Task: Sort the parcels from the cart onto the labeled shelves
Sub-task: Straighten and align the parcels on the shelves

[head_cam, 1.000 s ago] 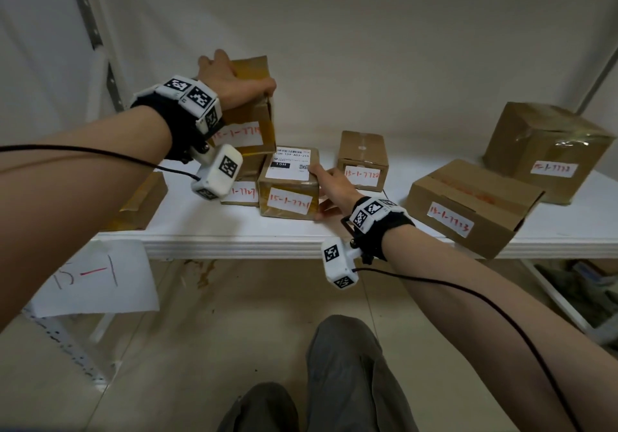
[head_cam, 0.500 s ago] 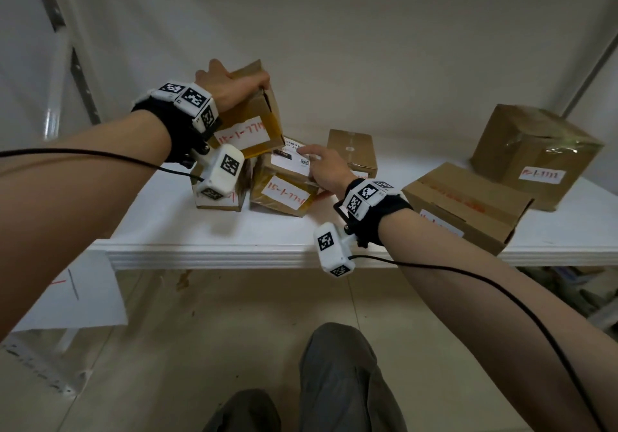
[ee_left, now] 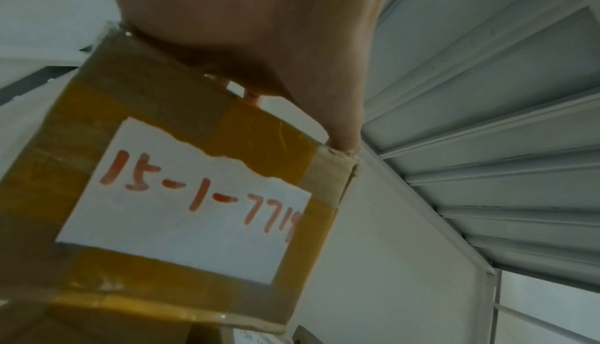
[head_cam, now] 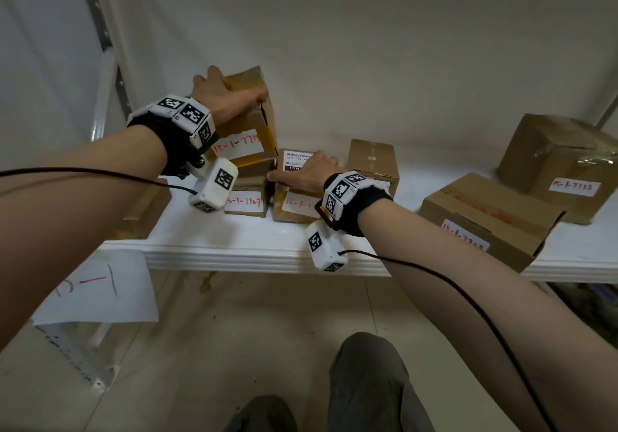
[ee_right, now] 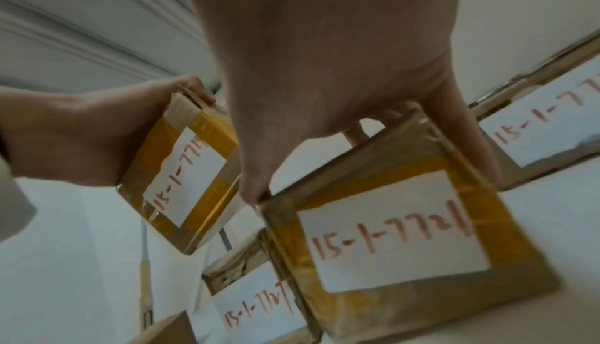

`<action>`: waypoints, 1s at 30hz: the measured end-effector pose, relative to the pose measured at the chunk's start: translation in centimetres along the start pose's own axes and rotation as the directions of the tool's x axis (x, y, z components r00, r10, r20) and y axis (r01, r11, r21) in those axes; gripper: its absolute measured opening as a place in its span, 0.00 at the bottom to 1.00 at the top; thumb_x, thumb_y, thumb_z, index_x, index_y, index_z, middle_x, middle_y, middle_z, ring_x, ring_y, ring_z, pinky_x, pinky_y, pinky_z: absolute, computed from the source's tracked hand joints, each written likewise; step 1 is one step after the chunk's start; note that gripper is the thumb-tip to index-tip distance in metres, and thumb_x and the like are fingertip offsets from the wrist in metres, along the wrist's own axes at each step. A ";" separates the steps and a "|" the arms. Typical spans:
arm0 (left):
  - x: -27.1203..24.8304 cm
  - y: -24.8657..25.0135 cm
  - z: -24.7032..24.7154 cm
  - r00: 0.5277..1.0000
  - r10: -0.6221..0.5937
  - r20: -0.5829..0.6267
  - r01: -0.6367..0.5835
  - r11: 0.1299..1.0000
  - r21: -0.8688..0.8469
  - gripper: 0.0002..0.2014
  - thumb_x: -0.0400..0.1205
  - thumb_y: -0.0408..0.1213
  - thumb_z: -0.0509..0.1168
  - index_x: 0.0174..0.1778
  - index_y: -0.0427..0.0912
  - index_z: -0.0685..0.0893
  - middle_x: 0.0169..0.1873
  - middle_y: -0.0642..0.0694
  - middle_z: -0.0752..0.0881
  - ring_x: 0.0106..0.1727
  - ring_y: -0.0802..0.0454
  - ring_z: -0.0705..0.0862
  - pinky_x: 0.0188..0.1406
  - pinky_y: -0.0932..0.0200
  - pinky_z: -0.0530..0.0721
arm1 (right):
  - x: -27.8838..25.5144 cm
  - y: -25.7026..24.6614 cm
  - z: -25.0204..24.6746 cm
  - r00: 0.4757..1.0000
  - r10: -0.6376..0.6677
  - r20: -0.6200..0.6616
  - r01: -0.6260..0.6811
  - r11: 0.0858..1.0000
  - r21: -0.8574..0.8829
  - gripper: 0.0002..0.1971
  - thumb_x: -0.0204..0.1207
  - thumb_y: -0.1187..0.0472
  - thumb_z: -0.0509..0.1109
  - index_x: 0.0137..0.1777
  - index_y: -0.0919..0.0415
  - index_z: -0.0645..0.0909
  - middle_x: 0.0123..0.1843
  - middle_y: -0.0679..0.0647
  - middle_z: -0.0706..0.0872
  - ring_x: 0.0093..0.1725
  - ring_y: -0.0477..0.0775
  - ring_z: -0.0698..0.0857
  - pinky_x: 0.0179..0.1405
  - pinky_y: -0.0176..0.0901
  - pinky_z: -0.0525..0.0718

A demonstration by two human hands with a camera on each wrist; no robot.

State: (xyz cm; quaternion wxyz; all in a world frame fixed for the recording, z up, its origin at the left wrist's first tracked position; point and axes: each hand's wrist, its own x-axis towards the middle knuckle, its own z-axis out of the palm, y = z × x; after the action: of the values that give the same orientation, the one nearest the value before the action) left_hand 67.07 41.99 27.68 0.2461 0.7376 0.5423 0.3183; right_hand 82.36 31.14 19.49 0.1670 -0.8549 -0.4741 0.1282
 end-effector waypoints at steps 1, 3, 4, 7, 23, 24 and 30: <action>0.0 -0.1 -0.2 1.000 -0.003 -0.003 0.003 1.000 -0.001 0.46 0.62 0.69 0.70 0.73 0.49 0.68 0.67 0.40 0.77 0.62 0.36 0.82 0.55 0.40 0.86 | 0.1 -0.1 0.1 1.000 0.007 0.018 -0.007 1.000 -0.001 0.60 0.66 0.22 0.69 0.87 0.63 0.55 0.82 0.65 0.66 0.81 0.67 0.69 0.75 0.59 0.73; -0.1 0.1 -0.4 1.000 0.005 -0.009 -0.005 1.000 -0.005 0.46 0.63 0.69 0.70 0.73 0.48 0.68 0.67 0.40 0.77 0.62 0.36 0.81 0.56 0.41 0.85 | 0.3 0.1 0.0 0.999 0.018 0.043 -0.020 0.999 0.048 0.59 0.65 0.22 0.70 0.86 0.61 0.56 0.81 0.65 0.66 0.78 0.69 0.72 0.74 0.58 0.76; -0.1 0.5 -0.6 1.000 0.013 -0.014 -0.013 1.000 -0.017 0.46 0.63 0.69 0.70 0.73 0.48 0.69 0.67 0.41 0.77 0.63 0.37 0.81 0.54 0.43 0.84 | 0.3 0.4 -0.3 0.998 0.023 0.053 -0.029 0.993 0.119 0.60 0.62 0.21 0.70 0.85 0.59 0.58 0.80 0.65 0.68 0.76 0.69 0.74 0.73 0.59 0.79; -0.1 2.3 -1.0 0.996 0.053 -0.071 -0.060 0.994 -0.089 0.45 0.63 0.68 0.69 0.72 0.46 0.70 0.67 0.41 0.77 0.61 0.38 0.82 0.51 0.46 0.84 | 0.0 1.8 -2.2 1.000 0.013 0.000 -0.012 0.933 0.360 0.62 0.52 0.18 0.67 0.82 0.56 0.64 0.74 0.61 0.78 0.68 0.67 0.82 0.69 0.59 0.84; 0.7 8.3 9.8 0.981 0.193 -0.007 -0.193 0.981 -0.033 0.55 0.65 0.69 0.69 0.83 0.46 0.57 0.77 0.41 0.64 0.75 0.30 0.68 0.71 0.37 0.74 | 3.2 13.9 -8.3 0.704 0.371 -0.606 -0.075 0.887 0.456 0.49 0.63 0.38 0.80 0.82 0.50 0.63 0.82 0.60 0.65 0.77 0.67 0.69 0.76 0.61 0.64; 1.0 8.2 10.5 0.981 0.193 0.016 -0.193 0.981 0.000 0.55 0.65 0.69 0.70 0.84 0.47 0.57 0.79 0.42 0.63 0.76 0.29 0.67 0.72 0.34 0.73 | 3.7 14.5 -8.2 0.687 0.388 -0.614 -0.100 0.888 0.450 0.49 0.63 0.39 0.80 0.82 0.50 0.63 0.83 0.61 0.63 0.77 0.68 0.68 0.76 0.61 0.64; 2.4 6.7 14.4 0.981 0.125 0.148 -0.149 0.975 0.166 0.55 0.65 0.70 0.72 0.83 0.48 0.59 0.82 0.42 0.60 0.79 0.25 0.63 0.73 0.28 0.71 | 6.0 16.0 -8.4 0.642 0.454 -0.618 -0.221 0.881 0.418 0.45 0.64 0.41 0.81 0.80 0.52 0.68 0.84 0.63 0.61 0.75 0.69 0.68 0.74 0.61 0.65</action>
State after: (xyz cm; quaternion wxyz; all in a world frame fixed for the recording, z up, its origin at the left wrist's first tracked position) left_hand 82.49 42.03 23.19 0.1938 0.8122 0.4980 0.2342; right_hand 100.91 26.96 20.30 0.4359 -0.8758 -0.1787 -0.1048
